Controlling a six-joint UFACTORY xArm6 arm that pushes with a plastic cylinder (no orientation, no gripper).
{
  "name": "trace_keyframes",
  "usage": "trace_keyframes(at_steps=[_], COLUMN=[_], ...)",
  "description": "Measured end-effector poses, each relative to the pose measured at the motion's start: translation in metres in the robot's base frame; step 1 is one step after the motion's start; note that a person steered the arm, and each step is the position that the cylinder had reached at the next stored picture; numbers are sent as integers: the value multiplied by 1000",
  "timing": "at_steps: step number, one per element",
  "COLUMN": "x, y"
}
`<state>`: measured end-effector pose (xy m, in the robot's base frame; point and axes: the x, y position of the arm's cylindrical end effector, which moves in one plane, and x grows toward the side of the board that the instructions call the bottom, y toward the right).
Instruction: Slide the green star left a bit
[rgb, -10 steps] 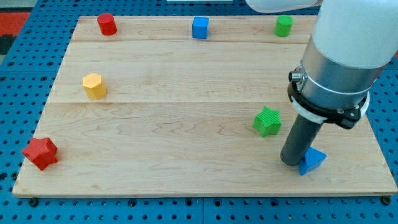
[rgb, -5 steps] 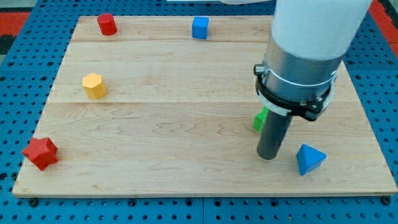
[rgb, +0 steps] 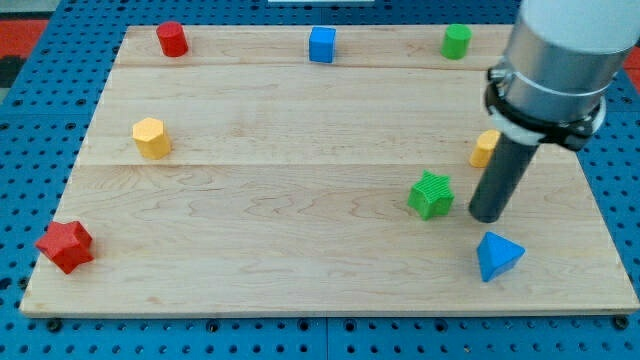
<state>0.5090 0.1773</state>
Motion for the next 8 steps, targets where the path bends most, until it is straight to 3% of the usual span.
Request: trace_keyframes(at_steps=[4, 7, 8], x=[-9, -16, -39], y=[-60, -64, -55])
